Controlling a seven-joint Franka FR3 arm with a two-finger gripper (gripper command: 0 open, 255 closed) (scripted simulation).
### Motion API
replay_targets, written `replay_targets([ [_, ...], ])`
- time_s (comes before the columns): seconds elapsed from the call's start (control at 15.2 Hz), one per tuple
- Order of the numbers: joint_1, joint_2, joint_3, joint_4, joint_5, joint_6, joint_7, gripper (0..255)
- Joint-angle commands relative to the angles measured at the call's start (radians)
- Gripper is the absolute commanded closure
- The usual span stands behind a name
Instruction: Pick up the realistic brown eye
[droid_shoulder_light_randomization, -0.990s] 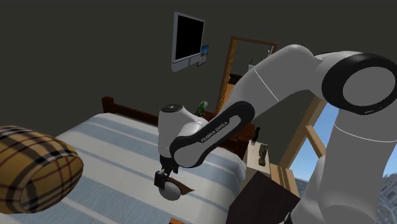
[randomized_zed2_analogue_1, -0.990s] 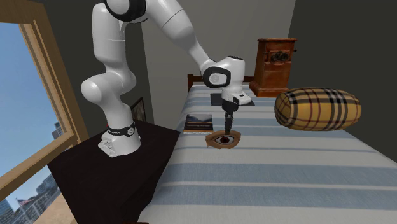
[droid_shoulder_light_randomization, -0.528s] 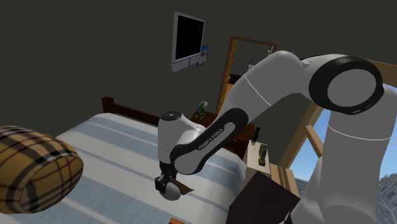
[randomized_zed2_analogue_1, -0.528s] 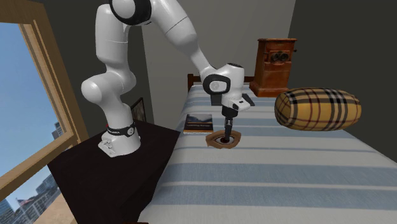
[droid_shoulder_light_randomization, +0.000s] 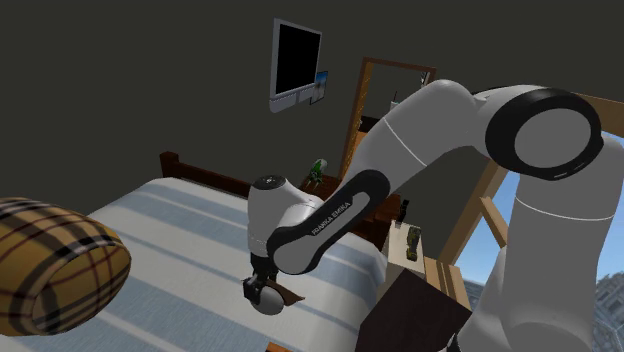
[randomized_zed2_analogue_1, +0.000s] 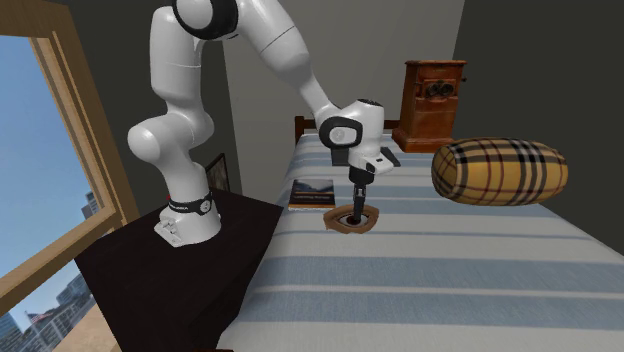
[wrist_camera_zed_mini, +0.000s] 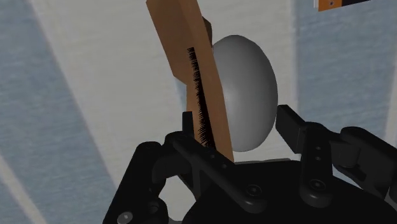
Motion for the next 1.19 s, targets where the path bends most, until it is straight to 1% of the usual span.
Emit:
replay_targets([
  [0.0, 0.000, 0.001, -0.001, -0.004, -0.001, 0.001, 0.002, 255],
  [0.99, -0.017, -0.159, 0.023, 0.028, 0.071, -0.184, -0.047, 255],
  [1.12, -0.017, -0.161, 0.023, 0.028, 0.072, -0.186, -0.048, 255],
])
